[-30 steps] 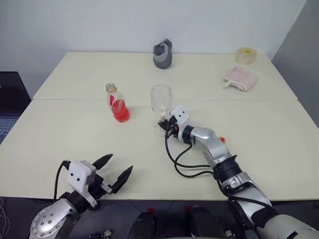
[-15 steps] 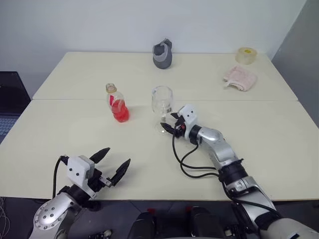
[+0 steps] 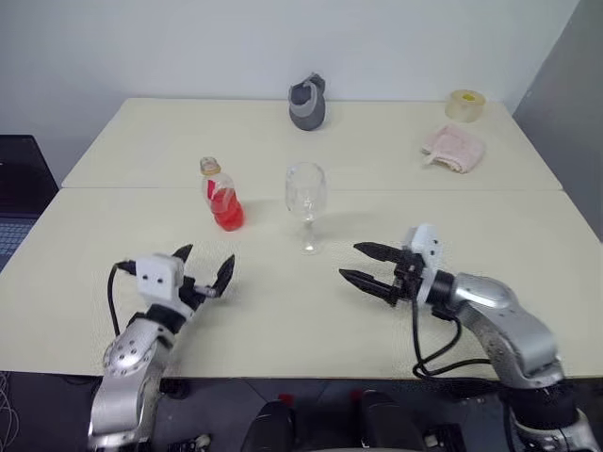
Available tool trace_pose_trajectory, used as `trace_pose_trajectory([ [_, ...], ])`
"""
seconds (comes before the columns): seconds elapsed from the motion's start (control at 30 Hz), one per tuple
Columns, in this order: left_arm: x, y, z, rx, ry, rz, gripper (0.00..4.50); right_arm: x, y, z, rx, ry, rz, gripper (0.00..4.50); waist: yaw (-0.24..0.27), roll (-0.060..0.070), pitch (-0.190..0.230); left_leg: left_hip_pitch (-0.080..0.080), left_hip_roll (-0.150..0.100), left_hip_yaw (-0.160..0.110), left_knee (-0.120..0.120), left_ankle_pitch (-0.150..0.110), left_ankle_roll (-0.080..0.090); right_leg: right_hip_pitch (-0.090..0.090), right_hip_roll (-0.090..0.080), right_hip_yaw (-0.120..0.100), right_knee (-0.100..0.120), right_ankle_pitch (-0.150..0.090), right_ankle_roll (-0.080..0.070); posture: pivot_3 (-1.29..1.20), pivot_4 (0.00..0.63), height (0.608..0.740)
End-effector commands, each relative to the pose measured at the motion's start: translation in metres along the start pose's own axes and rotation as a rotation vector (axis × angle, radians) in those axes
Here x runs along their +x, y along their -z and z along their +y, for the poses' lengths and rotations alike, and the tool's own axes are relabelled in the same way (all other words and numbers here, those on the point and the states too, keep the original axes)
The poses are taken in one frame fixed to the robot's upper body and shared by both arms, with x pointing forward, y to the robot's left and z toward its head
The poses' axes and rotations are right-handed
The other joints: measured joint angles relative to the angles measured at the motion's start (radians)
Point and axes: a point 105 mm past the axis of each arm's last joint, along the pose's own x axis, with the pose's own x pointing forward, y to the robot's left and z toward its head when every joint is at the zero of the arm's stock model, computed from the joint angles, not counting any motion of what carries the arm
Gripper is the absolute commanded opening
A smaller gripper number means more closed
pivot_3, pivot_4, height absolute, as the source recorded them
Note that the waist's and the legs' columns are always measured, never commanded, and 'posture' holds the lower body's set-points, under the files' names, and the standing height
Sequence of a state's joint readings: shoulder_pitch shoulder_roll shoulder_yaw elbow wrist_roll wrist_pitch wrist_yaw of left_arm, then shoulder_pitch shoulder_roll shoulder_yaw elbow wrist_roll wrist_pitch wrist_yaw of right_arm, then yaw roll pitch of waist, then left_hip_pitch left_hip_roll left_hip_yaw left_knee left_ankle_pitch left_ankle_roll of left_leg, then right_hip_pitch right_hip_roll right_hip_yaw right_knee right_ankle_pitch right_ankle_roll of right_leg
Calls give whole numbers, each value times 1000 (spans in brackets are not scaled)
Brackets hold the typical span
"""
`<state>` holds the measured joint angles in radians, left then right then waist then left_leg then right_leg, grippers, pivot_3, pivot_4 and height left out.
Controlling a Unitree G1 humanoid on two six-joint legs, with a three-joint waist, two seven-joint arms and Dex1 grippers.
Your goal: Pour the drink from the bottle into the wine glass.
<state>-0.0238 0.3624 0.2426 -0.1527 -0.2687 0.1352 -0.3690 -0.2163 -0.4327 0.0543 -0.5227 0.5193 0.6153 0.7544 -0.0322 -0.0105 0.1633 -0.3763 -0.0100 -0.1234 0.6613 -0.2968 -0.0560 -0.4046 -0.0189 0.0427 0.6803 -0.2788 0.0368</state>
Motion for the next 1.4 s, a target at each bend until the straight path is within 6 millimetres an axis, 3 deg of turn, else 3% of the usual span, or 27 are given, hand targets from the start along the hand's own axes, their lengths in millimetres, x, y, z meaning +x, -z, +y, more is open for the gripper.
trace_pose_trajectory([
  [0.03,18,-16,9,49,-21,-54,4500,1,-28,12,-20,-30,-88,3184,1,0,0,0,0,0,0,0,0,0,0,0,0,0,0,0,150,740],
  [0.4,63,-32,-4,44,67,-68,4500,9,-42,7,2,30,-143,3184,1,0,0,-1,-1,-1,1,1,-1,0,-1,-1,0,0,0,0,150,740],
  [1.1,79,-37,16,52,14,-96,4500,4,-43,1,-8,69,-132,3184,1,-1,0,-1,-1,-1,1,1,-1,-1,-1,-1,0,0,0,0,150,740],
  [1.4,105,-30,12,48,51,-102,4500,4,-46,1,-12,76,-131,3184,1,-1,0,-2,-9,-3,1,1,-1,-1,-2,-2,0,0,0,0,150,740],
])
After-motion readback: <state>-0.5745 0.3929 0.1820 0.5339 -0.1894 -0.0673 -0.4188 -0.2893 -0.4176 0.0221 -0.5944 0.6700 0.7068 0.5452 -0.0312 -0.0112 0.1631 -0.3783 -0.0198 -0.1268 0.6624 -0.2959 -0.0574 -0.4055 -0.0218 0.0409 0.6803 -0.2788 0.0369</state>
